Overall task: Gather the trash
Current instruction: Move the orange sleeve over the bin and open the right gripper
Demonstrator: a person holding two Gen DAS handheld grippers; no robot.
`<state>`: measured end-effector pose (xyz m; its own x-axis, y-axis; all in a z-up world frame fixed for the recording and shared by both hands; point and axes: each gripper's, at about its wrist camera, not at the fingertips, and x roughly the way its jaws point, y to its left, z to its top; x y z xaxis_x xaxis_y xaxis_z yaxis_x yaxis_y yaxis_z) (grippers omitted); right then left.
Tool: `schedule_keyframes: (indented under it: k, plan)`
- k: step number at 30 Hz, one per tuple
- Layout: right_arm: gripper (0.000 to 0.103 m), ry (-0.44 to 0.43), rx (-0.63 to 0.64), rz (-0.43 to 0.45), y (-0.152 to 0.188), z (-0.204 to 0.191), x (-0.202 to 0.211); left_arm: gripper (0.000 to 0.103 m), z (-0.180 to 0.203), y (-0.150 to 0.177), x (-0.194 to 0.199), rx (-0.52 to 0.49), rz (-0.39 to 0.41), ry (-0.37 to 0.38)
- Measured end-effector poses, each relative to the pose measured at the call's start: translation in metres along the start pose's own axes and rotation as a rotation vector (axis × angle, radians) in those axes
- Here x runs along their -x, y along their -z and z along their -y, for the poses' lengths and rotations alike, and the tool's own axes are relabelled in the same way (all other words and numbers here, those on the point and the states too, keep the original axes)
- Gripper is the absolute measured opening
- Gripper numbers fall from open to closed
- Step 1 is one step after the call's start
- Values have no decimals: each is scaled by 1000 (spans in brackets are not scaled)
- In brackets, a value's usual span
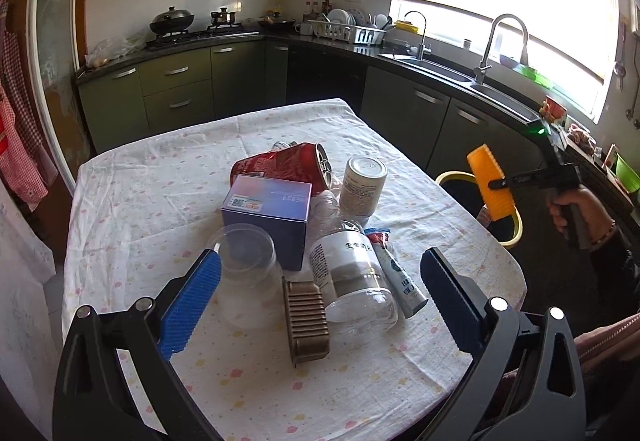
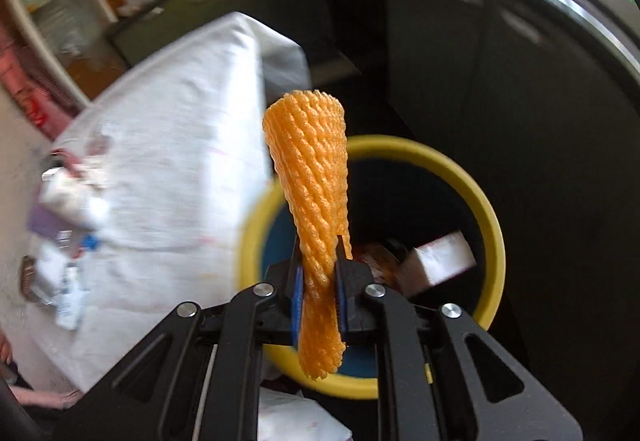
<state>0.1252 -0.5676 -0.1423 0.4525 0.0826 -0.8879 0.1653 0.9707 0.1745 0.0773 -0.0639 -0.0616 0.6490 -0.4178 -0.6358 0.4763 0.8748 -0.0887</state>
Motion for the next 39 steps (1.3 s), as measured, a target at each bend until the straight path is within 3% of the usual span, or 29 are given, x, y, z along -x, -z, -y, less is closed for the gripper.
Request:
schedule_keyframes:
  k: [4, 6, 7, 19, 22, 28, 35, 37, 39]
  plan:
    - [19, 23, -31, -41, -6, 19, -29, 98, 5, -2, -3, -14, -10, -7]
    - [39, 37, -53, -45, -7, 25, -34, 98, 6, -3, -5, -16, -15, -7]
    - [40, 48, -61, -42, -7, 27, -35, 98, 7, -4, -5, -17, -17, -7]
    - [45, 55, -64, 59, 0, 15, -5, 98, 13, 2, -8, -34, -41, -1]
    - [48, -2, -87, 101, 2, 17, 8, 98, 12, 4, -6, -34, -39, -8]
    - [52, 6, -77, 118, 4, 8, 18, 98, 9, 9, -4, -35, -49, -15]
    - [53, 24, -40, 127, 10, -6, 23, 98, -1, 30, -20, -39, -116, -44]
    - [53, 12, -30, 128, 13, -10, 24, 97, -8, 36, -27, -20, -133, -46]
    - [53, 7, -21, 128, 13, -15, 23, 89, -14, 40, -35, 1, -155, -35]
